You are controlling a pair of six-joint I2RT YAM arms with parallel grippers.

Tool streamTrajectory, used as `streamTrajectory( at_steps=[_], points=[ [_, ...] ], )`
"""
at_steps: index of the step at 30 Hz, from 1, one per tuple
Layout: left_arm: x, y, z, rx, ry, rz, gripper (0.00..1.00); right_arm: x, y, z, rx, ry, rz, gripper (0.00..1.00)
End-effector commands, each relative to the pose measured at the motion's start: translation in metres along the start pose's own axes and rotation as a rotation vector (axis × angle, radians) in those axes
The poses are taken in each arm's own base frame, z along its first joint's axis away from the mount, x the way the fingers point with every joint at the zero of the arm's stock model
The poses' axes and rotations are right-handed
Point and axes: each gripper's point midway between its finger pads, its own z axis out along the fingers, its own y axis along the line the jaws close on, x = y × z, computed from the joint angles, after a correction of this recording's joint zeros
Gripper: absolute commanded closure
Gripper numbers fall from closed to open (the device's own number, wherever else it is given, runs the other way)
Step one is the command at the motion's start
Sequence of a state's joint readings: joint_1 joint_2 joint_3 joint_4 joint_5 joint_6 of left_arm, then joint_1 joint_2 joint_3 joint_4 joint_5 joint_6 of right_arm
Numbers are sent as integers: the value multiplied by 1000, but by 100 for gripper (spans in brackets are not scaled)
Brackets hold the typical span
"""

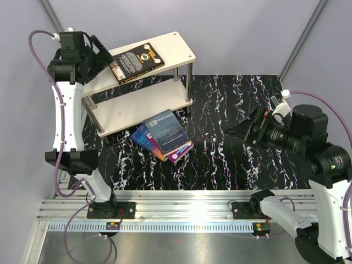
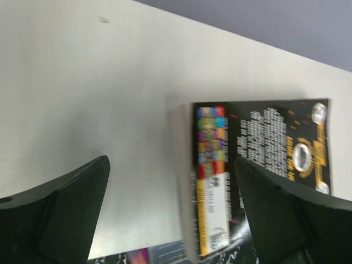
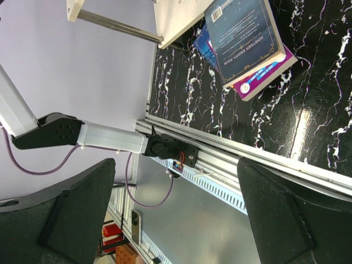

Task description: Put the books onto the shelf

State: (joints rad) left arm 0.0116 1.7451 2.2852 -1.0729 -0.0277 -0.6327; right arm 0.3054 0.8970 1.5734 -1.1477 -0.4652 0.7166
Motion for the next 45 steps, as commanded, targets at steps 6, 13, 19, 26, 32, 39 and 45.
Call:
streamTrajectory(
  at_steps=[6,13,19,26,32,39,45],
  points=[
    [-17,39,-68,-151,-149,-20,1,5,-1,17,-39,60,17,0],
    [42,-13,-134,3,-141,81,1,14,-37,79,-46,152,102,0],
    [191,-4,-139,33,126,170,2,1,-58,150,-81,209,165,0],
    [317,42,-110,44,334,160,1,-15,-125,239,87,308,74,0],
    [322,34,-84,7,291,227,1,-19,-161,296,134,378,109,2],
    [338,17,-35,19,308,292,6,-11,-175,323,120,417,198,2],
    [347,21,3,34,331,311,39,-13,-178,334,123,431,219,2]
  ],
)
